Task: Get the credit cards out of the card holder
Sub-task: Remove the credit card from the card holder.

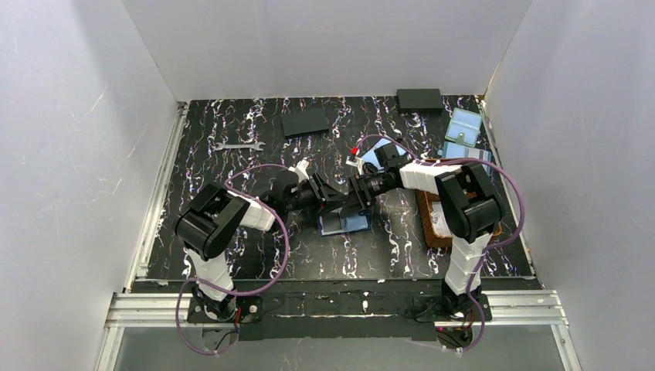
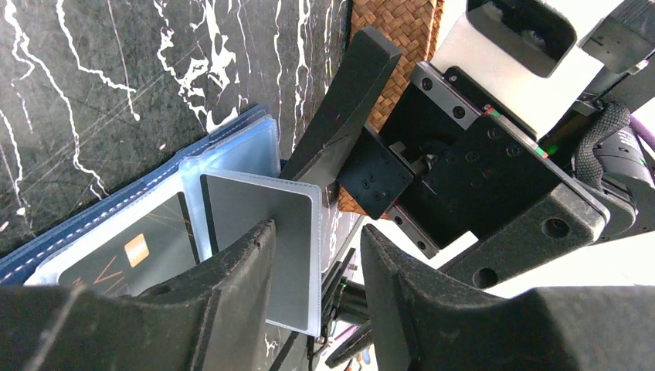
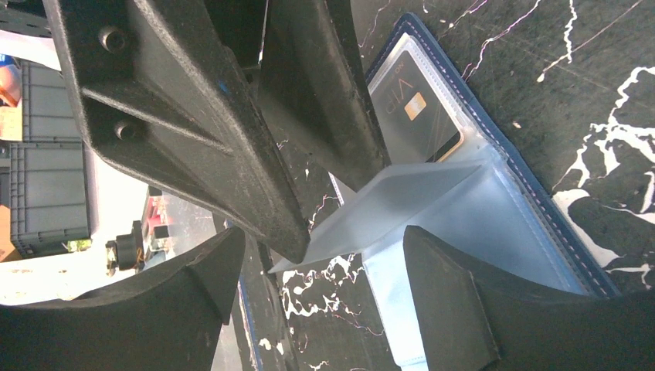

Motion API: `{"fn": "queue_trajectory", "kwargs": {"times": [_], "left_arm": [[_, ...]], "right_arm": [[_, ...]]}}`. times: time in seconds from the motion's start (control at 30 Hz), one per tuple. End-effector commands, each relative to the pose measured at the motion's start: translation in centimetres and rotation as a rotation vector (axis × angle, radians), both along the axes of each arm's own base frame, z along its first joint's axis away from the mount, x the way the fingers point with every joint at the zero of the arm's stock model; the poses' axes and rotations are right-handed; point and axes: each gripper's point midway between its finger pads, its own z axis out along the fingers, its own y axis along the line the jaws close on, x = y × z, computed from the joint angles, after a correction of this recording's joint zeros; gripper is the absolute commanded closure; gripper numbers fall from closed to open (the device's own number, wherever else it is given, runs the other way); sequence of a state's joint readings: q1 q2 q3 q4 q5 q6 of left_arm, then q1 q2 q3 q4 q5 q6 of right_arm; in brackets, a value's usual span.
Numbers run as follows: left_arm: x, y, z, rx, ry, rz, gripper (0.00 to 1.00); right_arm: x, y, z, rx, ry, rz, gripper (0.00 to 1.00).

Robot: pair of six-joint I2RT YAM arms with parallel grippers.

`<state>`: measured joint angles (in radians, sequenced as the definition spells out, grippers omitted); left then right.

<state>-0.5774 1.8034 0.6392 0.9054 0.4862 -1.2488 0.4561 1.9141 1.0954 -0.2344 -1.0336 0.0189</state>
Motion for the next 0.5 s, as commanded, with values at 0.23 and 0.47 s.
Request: {"fn": "queue_trajectory", "kwargs": {"times": [0.23,0.47], "left_arm": [[1.0,-1.0,1.8,-0.043,-0.042,-0.009,0.6],[1.0,-0.2,1.8,-0.026,-0.068,0.017,0.61]], "right_arm": [[0.9,-0.7,-0.6,-0.048,-0.03,-0.041,0.26],[1.5,-1.3,-0.9,-0.087,-0.057,-0.074,0.58]]}}
